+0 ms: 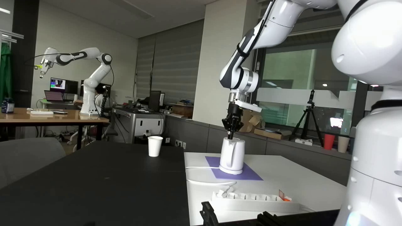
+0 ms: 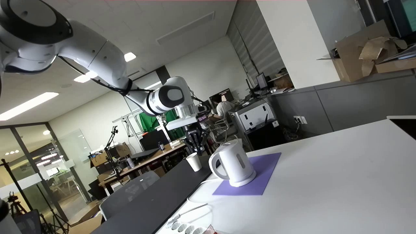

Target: Press the button on the handle of the kettle

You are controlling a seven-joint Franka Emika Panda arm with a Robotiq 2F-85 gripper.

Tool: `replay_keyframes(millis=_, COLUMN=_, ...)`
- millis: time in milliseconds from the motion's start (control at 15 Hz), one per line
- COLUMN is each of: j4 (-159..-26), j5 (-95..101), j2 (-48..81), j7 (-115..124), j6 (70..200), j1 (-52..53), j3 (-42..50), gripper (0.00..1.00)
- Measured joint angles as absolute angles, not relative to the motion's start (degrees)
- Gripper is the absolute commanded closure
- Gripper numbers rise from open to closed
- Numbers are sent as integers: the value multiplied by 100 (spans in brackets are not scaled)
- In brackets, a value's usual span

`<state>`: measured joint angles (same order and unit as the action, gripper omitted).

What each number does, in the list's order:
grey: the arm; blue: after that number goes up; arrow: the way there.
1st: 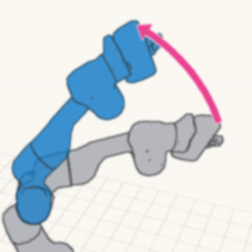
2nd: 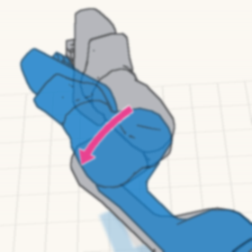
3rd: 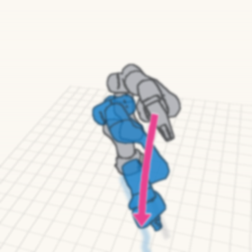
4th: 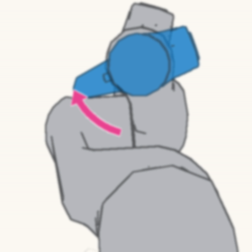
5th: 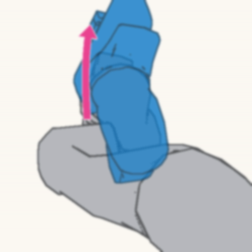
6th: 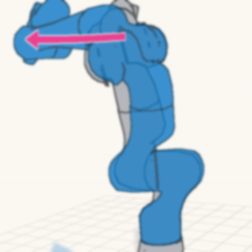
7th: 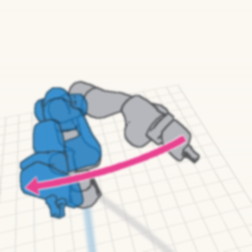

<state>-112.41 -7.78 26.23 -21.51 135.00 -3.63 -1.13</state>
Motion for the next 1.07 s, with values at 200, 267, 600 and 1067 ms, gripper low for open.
replay_keyframes(millis=200, j4=-11250, j5=-788, j2=2773, j7=-2151, j6=13844, j1=-400, j3=-169, gripper=100)
replay_keyframes(millis=267, j4=-11250, j5=-787, j2=2810, j7=-2151, j6=13896, j1=-407, j3=-182, gripper=100)
replay_keyframes(millis=600, j4=-11250, j5=-736, j2=2868, j7=-2064, j6=13904, j1=-408, j3=-175, gripper=100)
replay_keyframes(millis=1067, j4=-11252, j5=-530, j2=2886, j7=-1779, j6=14008, j1=-407, j3=-146, gripper=100)
